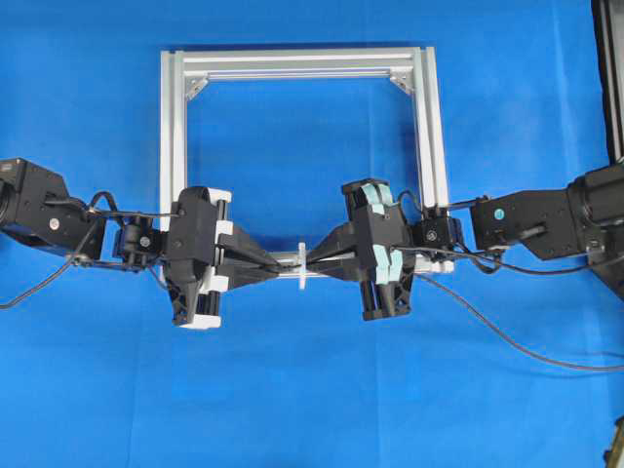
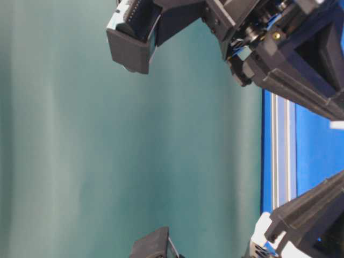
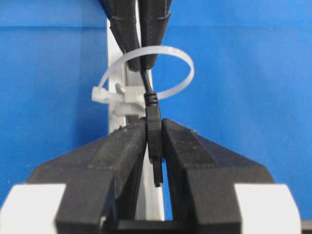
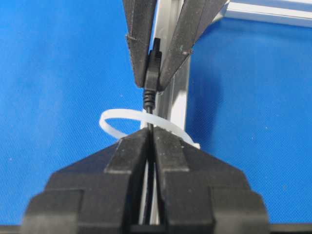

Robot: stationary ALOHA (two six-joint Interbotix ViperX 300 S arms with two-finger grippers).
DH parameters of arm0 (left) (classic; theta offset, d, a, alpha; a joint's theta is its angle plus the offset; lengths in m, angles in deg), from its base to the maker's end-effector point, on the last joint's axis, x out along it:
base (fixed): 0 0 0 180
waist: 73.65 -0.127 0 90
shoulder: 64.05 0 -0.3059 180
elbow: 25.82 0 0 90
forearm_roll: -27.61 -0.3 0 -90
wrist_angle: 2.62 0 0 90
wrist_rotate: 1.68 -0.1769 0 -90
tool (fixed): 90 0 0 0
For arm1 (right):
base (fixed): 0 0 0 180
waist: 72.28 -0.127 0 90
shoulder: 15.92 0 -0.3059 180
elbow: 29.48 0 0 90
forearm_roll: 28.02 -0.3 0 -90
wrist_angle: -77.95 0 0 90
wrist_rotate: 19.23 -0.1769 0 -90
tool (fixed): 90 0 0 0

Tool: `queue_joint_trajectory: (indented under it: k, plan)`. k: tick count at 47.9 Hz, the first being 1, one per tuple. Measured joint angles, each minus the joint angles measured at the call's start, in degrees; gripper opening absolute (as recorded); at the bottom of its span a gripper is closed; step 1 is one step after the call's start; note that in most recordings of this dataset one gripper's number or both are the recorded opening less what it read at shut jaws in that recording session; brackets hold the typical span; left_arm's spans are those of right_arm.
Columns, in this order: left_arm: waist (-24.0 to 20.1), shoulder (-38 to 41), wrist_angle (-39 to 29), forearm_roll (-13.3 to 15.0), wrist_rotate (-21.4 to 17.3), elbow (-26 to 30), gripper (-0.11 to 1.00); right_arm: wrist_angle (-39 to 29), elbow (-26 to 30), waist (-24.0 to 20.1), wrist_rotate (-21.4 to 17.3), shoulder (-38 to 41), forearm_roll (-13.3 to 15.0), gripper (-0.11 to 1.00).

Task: Insert the wire through the string loop located in the center.
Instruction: 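Open the right gripper and pull the cable leftward with the left gripper, then release the cable from the left gripper and withdraw both grippers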

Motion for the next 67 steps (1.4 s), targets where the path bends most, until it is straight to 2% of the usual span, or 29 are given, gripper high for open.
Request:
queue_joint_trajectory:
  k: [4, 13, 16, 27, 55, 62, 67]
  plan:
    - [0.09, 0.00, 0.00, 0.00, -0.09, 0.00, 0.11, 0.00, 0.00, 0.18, 0.00, 0.00, 0.00, 0.29]
    - [0.18, -0.09, 0.00, -0.09, -0.09, 0.00, 0.11, -0.88, 0.00, 0.09, 0.18, 0.00, 0.09, 0.81]
    - [0.18, -0.09, 0.00, -0.09, -0.09, -0.09, 0.11, -1.67, 0.00, 0.35, 0.00, -0.09, 0.09, 0.91]
    - [0.26, -3.69, -1.85, -0.09, -0.09, -3.96, 0.11, -2.99, -1.32, 0.35, 0.26, -1.85, 0.09, 0.90]
    - [0.53, -27.16, -5.98, -0.09, -0.09, -25.58, 0.11, -2.99, -5.10, 0.44, 0.35, -7.03, 0.09, 0.90]
    - [0.53, -31.73, -10.11, -0.09, -0.09, -27.60, 0.11, -2.99, -5.10, 0.44, 0.35, -7.03, 0.09, 0.90]
    - [0.53, -32.26, -13.97, -0.09, -0.09, -27.51, 0.11, -2.99, -5.10, 0.44, 0.35, -7.03, 0.09, 0.90]
